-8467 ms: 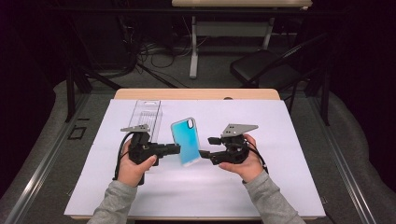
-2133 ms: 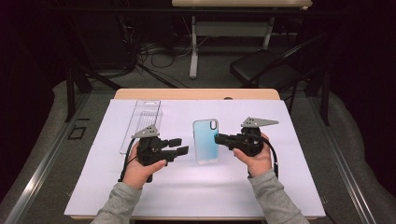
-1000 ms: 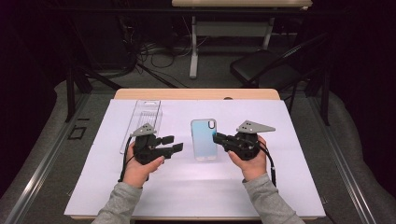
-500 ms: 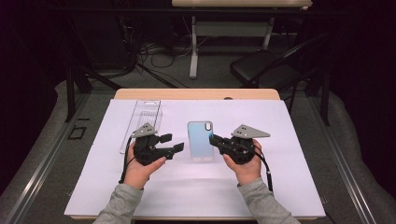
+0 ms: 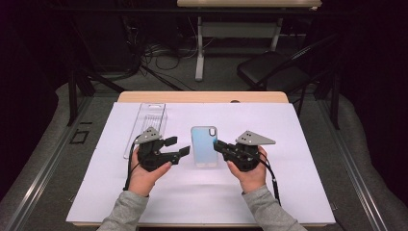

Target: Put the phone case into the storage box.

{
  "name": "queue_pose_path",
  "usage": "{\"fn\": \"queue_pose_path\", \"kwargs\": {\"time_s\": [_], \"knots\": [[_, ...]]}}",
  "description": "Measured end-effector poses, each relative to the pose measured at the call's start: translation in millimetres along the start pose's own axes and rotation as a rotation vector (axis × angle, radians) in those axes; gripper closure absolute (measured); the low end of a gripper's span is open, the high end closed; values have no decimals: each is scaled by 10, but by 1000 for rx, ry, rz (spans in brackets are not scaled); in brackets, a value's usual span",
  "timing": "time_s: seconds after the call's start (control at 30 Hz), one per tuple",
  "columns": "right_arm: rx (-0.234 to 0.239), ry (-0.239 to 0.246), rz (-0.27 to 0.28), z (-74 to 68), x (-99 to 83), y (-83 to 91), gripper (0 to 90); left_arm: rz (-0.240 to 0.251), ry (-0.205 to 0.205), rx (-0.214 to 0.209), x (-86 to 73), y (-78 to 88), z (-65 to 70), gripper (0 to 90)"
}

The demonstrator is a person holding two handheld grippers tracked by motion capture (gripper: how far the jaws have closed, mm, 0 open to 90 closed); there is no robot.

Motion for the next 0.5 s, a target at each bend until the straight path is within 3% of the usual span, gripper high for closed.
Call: {"fn": "queue_pose_path", "kwargs": {"time_s": [0.5], "knots": [[-2, 1, 6, -55, -21, -23, 833, 0, -5, 14, 11, 16, 36, 382]]}}
Point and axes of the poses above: each handheld gripper's, and its own axes: y roughly backward along the jaws, x roughly out of its top, z roughly to its right, the point moved 1 cm from there along -y, roughly forward along the jaws, and after that the axes turned 14 degrees about -z, right-handed, at the moved point
